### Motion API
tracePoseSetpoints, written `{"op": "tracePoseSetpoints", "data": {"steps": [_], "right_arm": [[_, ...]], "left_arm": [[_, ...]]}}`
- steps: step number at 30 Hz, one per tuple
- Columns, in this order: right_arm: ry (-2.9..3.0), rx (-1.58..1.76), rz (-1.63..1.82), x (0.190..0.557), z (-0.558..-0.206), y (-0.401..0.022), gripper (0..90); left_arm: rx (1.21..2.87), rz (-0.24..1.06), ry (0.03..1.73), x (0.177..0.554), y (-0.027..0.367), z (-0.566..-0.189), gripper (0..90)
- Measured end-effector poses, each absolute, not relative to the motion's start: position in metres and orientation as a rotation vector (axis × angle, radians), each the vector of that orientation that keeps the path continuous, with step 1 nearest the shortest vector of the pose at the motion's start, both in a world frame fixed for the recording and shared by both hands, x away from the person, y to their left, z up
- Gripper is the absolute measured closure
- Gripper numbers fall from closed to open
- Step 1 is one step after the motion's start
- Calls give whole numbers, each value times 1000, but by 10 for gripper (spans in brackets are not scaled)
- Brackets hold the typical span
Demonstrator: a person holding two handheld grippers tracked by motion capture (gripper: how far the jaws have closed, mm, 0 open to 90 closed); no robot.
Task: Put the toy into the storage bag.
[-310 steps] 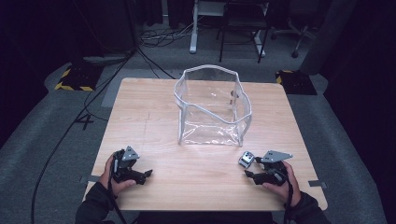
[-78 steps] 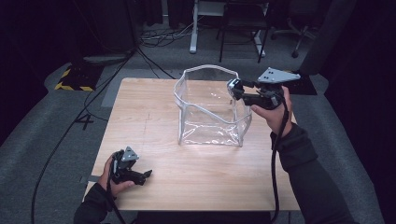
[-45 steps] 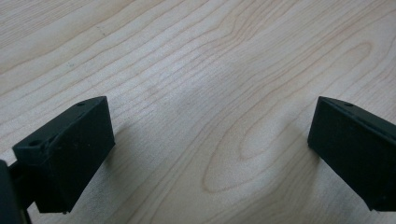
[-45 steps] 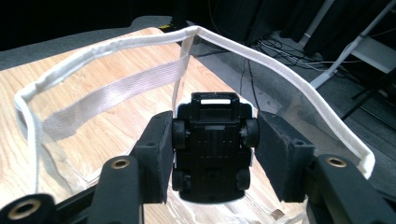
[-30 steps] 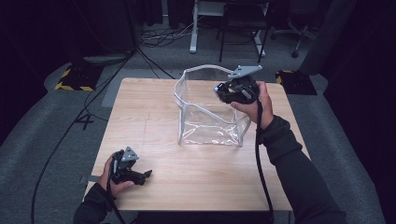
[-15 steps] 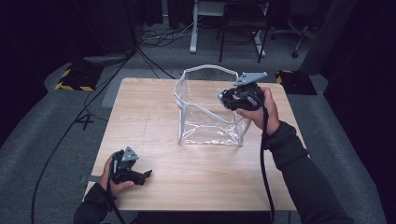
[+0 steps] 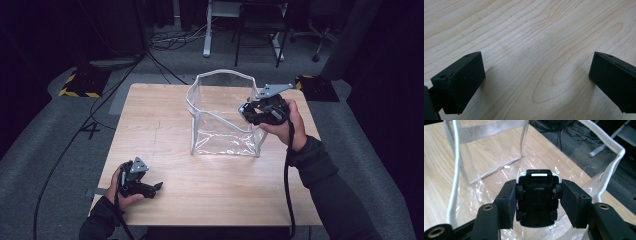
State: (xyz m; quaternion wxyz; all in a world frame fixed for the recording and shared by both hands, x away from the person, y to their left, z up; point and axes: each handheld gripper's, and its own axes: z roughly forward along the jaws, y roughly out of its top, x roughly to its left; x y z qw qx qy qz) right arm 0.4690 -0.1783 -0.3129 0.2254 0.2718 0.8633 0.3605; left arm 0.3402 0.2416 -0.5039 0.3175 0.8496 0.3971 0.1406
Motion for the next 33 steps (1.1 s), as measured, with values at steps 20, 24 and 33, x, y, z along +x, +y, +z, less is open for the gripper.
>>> {"op": "tracePoseSetpoints", "data": {"steps": [20, 24, 33], "right_arm": [[2426, 767, 941, 454, -316, -195, 485], [2437, 768, 958, 451, -315, -196, 485], [2467, 755, 975, 445, -313, -194, 485]], "left_arm": [[2231, 364, 1055, 340, 241, -504, 6], [2236, 368, 1049, 340, 242, -504, 6], [2232, 363, 1053, 340, 241, -504, 6]]}}
